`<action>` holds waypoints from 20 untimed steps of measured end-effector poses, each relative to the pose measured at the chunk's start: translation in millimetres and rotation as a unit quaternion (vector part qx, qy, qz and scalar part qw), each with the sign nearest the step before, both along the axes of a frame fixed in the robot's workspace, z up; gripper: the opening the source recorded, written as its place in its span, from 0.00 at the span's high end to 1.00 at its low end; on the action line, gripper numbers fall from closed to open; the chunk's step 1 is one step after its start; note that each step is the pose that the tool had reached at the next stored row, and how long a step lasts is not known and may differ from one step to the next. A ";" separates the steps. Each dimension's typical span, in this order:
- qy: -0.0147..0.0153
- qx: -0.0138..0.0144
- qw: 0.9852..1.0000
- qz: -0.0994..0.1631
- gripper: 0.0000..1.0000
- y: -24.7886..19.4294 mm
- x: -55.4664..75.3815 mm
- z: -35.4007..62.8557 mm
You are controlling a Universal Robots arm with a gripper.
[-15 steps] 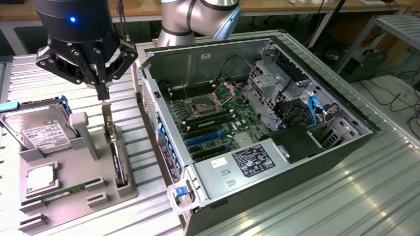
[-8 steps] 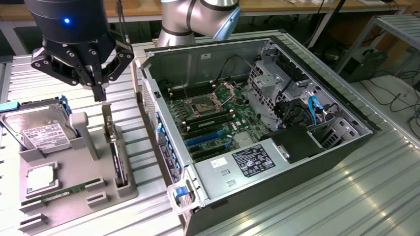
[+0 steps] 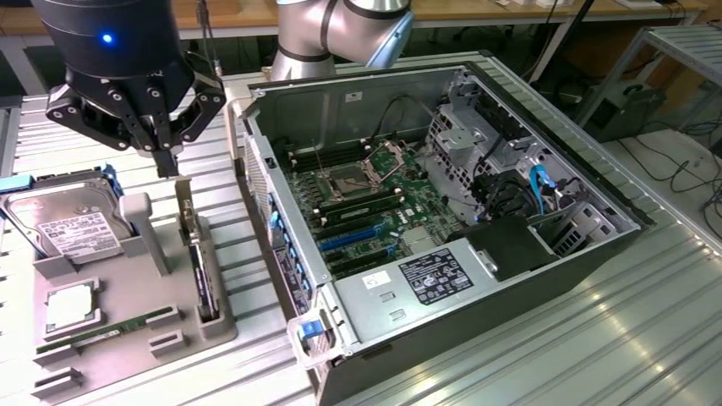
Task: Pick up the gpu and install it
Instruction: 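Reach for the gpu, then pick up the gpu and move the gpu toward the slot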
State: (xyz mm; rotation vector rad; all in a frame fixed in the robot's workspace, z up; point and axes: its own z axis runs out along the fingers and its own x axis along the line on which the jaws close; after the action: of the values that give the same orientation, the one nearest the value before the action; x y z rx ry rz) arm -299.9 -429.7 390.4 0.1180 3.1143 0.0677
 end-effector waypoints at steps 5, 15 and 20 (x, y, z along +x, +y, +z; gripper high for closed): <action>0.000 0.000 1.000 0.000 0.89 0.0 0.0 0.0; 0.000 0.000 1.000 0.000 0.71 0.0 0.0 0.0; 0.000 0.000 1.000 0.005 0.52 0.0 -0.9 -1.2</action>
State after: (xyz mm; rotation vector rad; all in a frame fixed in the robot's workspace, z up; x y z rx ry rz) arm -300.7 -429.7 389.2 0.1028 3.1158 0.0679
